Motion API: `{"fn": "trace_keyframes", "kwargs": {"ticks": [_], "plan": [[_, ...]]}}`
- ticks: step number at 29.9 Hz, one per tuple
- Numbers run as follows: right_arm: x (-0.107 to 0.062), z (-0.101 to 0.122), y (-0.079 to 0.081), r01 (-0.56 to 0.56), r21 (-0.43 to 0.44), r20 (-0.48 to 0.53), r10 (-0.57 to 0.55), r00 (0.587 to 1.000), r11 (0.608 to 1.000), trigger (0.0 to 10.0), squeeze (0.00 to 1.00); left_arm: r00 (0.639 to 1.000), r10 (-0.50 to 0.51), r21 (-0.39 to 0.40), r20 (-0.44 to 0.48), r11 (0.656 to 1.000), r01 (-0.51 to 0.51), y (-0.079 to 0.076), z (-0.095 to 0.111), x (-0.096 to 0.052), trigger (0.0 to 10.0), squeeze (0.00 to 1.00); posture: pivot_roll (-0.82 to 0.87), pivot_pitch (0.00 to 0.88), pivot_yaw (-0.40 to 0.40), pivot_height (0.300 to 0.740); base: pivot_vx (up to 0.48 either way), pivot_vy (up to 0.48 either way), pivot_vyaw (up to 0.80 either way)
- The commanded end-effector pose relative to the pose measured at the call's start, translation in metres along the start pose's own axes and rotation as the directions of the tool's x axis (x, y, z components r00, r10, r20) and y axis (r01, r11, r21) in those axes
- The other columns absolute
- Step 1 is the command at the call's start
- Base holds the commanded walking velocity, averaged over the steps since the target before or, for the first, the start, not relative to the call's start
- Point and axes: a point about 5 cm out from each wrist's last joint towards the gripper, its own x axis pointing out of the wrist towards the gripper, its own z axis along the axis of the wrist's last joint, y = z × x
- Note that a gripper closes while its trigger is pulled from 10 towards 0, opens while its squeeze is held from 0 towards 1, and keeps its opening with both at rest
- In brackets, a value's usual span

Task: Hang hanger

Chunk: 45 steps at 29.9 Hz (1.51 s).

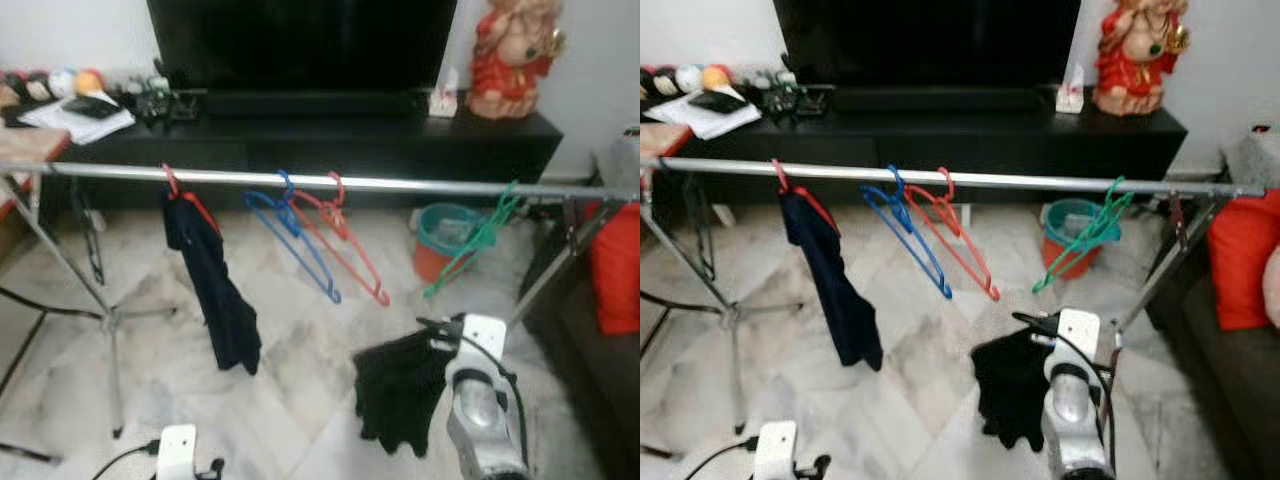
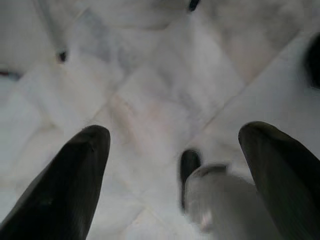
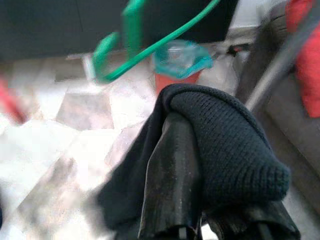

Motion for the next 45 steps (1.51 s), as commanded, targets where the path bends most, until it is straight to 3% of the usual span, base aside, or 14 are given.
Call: {"fn": "trace_keyframes", "kwargs": {"ticks": [1,5,9,19,23,28,45], "plan": [[0.000,-0.003,-0.007,0.012,-0.026,0.000,-0.012,1.000,1.000,10.0,0.00,1.000,-0.001,0.005,-0.006,1.000,0.001,-0.002,-0.001,0.000,10.0,0.00,0.01,0.000,0.004,0.740,0.000,0.000,0.00],[-0.001,-0.015,-0.010,0.019,-0.070,-0.050,-0.022,0.999,0.997,10.0,0.00,1.000,0.000,0.012,-0.004,1.000,0.000,-0.002,-0.001,0.000,10.0,0.00,0.01,0.000,0.004,0.740,0.000,0.000,0.00],[-0.001,-0.019,-0.013,0.035,-0.061,-0.078,-0.040,0.996,0.998,10.0,0.00,1.000,0.003,0.013,-0.004,1.000,-0.003,-0.002,-0.001,0.000,10.0,0.00,0.01,0.000,0.005,0.740,0.000,0.000,0.00],[-0.002,-0.027,-0.002,-0.061,-0.097,-0.134,0.047,0.990,0.993,10.0,0.00,1.000,0.013,0.015,-0.003,1.000,-0.013,-0.001,0.000,0.000,10.0,0.00,0.01,0.000,0.003,0.740,0.000,0.000,0.00],[-0.007,-0.045,-0.002,-0.102,-0.159,-0.246,0.060,0.967,0.982,10.0,0.00,1.000,0.013,0.013,-0.003,1.000,-0.013,-0.002,0.001,0.000,10.0,0.00,0.00,0.000,0.007,0.740,0.000,0.000,0.00],[-0.010,-0.053,-0.005,-0.095,-0.134,-0.296,0.052,0.954,0.986,10.0,0.00,1.000,0.016,0.009,-0.004,1.000,-0.016,-0.002,0.000,0.000,10.0,0.00,0.00,0.000,0.008,0.740,0.000,0.000,0.00],[-0.002,-0.041,0.003,-0.125,-0.162,-0.245,0.082,0.966,0.979,10.0,0.00,1.000,0.015,0.023,-0.001,1.000,-0.015,-0.002,0.002,0.001,10.0,0.00,0.01,0.000,0.010,0.740,0.000,0.000,0.00]]}}
